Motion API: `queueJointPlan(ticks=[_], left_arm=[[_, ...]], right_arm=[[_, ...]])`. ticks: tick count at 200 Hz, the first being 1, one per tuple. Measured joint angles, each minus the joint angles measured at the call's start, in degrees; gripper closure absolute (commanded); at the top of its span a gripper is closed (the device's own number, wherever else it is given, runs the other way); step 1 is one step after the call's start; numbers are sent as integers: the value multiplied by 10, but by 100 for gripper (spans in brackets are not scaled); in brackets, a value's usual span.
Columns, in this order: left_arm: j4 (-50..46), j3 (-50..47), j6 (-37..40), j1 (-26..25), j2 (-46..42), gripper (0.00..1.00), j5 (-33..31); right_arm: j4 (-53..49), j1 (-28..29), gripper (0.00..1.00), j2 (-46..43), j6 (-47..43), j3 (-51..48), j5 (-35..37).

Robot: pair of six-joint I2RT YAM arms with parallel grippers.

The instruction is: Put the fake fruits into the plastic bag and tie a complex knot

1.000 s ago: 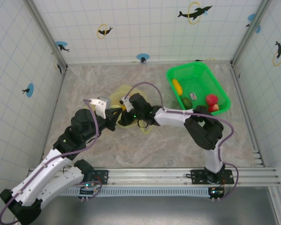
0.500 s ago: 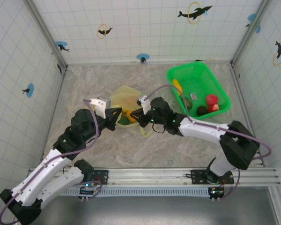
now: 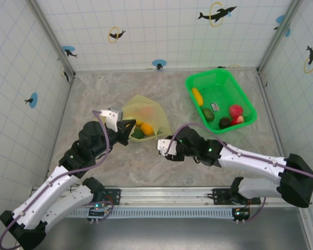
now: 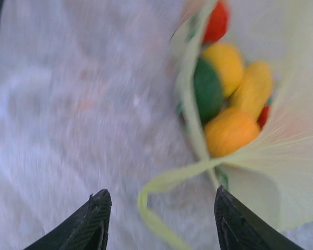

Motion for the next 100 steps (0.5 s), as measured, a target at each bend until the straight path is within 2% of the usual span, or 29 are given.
queueJointPlan(ticks=[38,100], left_arm=[[0,-3,0,0,0,100,0],[-2,-3,1,0,-4,100,0]], right_arm=[[-81,15,42,82,-129,25,85],[-65,20,44,169,-179,53,142]])
